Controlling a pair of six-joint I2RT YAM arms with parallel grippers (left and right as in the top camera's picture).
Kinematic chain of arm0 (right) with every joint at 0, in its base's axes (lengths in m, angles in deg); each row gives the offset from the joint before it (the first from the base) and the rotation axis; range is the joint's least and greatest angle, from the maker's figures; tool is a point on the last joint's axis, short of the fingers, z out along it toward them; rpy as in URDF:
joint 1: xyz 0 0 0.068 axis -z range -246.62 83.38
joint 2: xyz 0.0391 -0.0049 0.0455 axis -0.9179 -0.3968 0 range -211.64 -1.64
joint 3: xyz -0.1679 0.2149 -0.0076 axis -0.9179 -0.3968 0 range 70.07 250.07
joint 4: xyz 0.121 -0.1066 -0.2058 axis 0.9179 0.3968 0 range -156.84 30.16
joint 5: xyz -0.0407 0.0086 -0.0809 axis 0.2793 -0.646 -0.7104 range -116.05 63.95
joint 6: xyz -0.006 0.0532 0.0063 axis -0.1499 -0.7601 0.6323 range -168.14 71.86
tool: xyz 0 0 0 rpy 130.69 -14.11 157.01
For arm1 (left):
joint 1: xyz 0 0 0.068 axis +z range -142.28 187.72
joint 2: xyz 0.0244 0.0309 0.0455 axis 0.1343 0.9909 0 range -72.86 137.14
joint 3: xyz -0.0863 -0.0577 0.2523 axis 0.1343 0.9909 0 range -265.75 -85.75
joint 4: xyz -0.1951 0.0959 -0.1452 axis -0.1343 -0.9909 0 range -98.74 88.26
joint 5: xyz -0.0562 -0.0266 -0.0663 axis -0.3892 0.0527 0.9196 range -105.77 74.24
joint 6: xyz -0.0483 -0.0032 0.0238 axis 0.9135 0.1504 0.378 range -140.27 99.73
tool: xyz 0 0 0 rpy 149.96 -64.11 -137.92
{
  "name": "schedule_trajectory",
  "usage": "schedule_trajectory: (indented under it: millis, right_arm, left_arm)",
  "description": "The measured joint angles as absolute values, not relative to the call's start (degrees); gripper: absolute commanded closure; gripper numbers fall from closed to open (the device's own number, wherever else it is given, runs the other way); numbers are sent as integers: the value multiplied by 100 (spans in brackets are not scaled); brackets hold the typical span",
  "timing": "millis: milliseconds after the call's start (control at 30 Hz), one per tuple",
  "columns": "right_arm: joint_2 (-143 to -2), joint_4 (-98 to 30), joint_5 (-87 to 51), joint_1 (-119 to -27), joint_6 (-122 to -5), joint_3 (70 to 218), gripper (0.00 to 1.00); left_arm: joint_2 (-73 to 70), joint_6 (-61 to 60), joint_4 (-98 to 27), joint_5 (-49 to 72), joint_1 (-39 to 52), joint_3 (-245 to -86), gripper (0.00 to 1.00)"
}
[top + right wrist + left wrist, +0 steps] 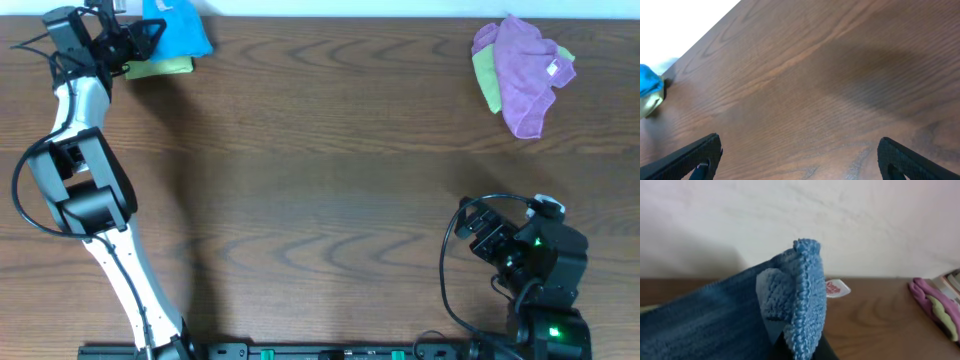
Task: Fold the cloth
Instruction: 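Carry the blue cloth with the left gripper onto the yellow-green cloth, then lower the blue cloth onto the yellow-green cloth and open the left gripper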
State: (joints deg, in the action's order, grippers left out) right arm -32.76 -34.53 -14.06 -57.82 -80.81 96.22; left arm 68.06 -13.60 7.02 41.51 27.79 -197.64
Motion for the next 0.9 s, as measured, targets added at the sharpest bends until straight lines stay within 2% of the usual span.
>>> schedule_trajectory:
  millis: [200, 900]
  right_arm:
    - [-3278, -3444, -1406, -5782, -8103, 9622, 1]
    - [-3278, -3385, -1406, -5782, -8229, 9622, 1]
  left_arm:
    - [6806, -1268, 1159, 4217, 2952, -19764, 94]
    - [6926, -927, 1340, 4645, 3050, -19764, 94]
